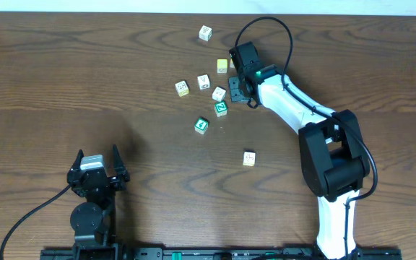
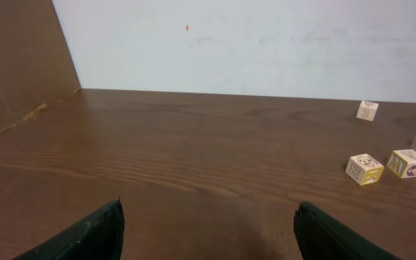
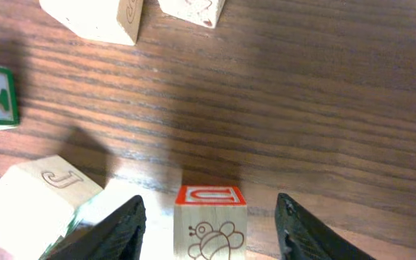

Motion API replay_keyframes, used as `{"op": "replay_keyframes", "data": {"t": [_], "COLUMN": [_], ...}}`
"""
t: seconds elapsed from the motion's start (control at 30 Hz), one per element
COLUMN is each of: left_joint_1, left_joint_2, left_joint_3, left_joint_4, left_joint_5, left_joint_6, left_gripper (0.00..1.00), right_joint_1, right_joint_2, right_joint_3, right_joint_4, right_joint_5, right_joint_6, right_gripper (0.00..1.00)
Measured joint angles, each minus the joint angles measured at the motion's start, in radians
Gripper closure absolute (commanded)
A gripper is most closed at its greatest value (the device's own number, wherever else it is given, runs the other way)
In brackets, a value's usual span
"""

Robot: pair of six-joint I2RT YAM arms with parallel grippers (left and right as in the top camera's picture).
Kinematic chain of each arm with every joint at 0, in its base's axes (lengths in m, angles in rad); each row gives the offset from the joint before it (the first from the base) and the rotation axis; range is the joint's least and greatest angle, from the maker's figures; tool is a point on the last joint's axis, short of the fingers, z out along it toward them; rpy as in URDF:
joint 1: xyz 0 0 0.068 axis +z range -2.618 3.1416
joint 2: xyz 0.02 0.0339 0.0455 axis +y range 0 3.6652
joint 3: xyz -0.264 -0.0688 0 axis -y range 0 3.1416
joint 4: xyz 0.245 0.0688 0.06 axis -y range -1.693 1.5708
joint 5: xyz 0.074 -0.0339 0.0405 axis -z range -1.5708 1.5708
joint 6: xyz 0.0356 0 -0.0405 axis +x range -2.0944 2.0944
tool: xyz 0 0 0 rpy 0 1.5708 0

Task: Lift 4 blocks
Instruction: 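Close the right gripper on the red-edged bee block and lift, then carry the bee block forward and place it beside the blue block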

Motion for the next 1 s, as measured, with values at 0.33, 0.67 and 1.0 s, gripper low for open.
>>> {"op": "replay_keyframes", "data": {"t": [0.33, 0.67, 1.0], "left_joint_1": [0.0, 0.0, 0.0], "left_joint_2": [0.0, 0.0, 0.0], "left_joint_3": [0.0, 0.0, 0.0], "left_joint_4": [0.0, 0.0, 0.0], "left_joint_5": [0.0, 0.0, 0.0], "left_joint_6": [0.0, 0.0, 0.0], "left_gripper": [0.24, 0.25, 0.25], "right_joint_1": [0.0, 0.0, 0.003], "right_joint_2": [0.0, 0.0, -0.023], "right_joint_3": [0.0, 0.0, 0.001], "right_joint_4": [-0.045, -0.031, -0.085], "right_joint_5": [0.0, -0.003, 0.007], "right_joint_6": [0.005, 0.006, 0.01], "right_gripper": [0.59, 0.76, 0.91]}}
